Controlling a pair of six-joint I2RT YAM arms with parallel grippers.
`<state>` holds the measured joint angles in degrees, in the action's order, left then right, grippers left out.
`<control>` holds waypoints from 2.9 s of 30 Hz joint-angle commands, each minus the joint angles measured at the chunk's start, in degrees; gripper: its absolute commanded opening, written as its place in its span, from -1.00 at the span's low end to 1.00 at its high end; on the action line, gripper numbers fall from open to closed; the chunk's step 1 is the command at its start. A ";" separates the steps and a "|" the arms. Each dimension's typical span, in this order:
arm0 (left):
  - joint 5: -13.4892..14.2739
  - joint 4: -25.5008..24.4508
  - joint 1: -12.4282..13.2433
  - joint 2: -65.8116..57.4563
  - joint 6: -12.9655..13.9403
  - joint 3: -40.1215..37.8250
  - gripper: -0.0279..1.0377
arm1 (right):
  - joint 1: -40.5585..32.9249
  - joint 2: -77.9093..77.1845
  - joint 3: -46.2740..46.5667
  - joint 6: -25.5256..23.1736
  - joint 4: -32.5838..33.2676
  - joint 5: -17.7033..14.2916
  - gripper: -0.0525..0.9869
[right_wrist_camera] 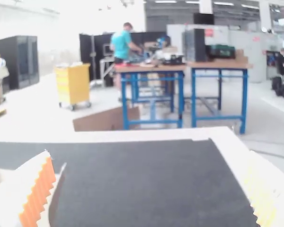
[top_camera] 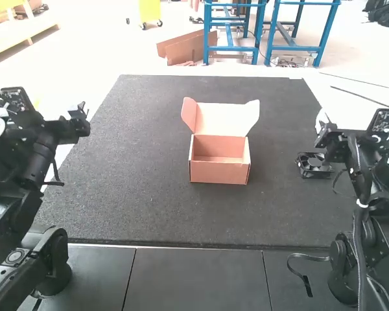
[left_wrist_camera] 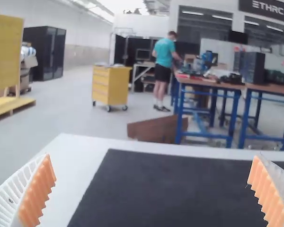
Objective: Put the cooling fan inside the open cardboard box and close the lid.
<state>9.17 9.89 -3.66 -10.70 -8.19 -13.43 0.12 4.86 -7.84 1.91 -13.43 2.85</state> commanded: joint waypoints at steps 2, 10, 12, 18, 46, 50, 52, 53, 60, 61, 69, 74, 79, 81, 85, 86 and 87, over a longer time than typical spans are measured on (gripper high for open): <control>-0.56 -0.31 -0.21 -7.93 0.63 -6.70 0.86 | -0.03 8.85 -7.81 -0.95 0.77 -0.04 0.85; 1.82 -7.52 0.15 -21.82 0.54 -17.68 0.86 | -0.12 28.10 -23.10 -8.15 12.55 -3.56 0.85; 1.82 -12.18 0.15 -24.90 0.45 -20.23 0.86 | -0.03 31.70 -25.39 -9.30 12.99 -6.02 0.85; 3.75 -20.44 0.15 -28.59 0.36 -22.25 0.86 | 0.14 41.72 -32.77 -11.05 21.17 -10.32 0.85; 2.43 -27.38 -0.56 -38.70 6.69 -29.72 0.87 | 9.55 70.20 -50.88 15.40 52.28 -6.02 0.84; -1.17 -27.91 -0.21 -41.16 4.41 -31.66 0.87 | 13.33 74.41 -52.90 16.63 52.98 -2.06 0.83; -2.58 -28.00 -0.12 -42.04 2.91 -32.62 0.87 | 14.47 77.31 -53.42 16.90 52.81 -1.80 0.83; -4.07 -28.08 -0.12 -42.21 2.12 -32.98 0.87 | 15.00 78.72 -53.86 16.90 52.81 -1.62 0.83; -5.57 -27.38 -0.56 -42.39 0.01 -32.80 0.87 | 15.70 86.72 -58.08 17.16 50.96 -0.83 0.83; -5.57 -27.20 -0.56 -42.39 0.01 -32.71 0.87 | 15.70 87.69 -58.52 17.25 50.70 -0.83 0.83; -5.30 -27.29 -0.56 -42.83 0.01 -31.92 0.87 | 15.52 94.80 -61.42 17.51 44.81 -3.12 0.83; -5.30 -26.77 -0.56 -42.91 0.01 -32.01 0.87 | 15.79 99.02 -63.18 16.63 44.63 -3.20 0.83; -5.21 -26.59 -0.56 -42.91 0.10 -32.71 0.87 | 16.40 102.54 -65.03 14.79 44.81 -2.94 0.83; -5.21 -26.68 -0.56 -43.00 0.10 -32.89 0.87 | 16.67 103.24 -65.20 14.44 44.72 -2.85 0.83; -5.13 -27.03 -0.56 -42.91 0.10 -32.71 0.87 | 16.67 103.95 -65.03 13.91 43.40 -5.49 0.83; -5.13 -26.94 -0.56 -42.91 0.01 -32.71 0.87 | 16.67 104.03 -65.11 13.91 43.05 -6.46 0.83; -5.04 -26.94 -0.56 -42.91 0.01 -32.62 0.87 | 16.49 104.21 -65.20 13.91 43.05 -6.98 0.83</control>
<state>4.45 -17.34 -3.77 -53.34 -7.66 -44.14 15.55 108.86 -71.53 16.97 29.89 -1.19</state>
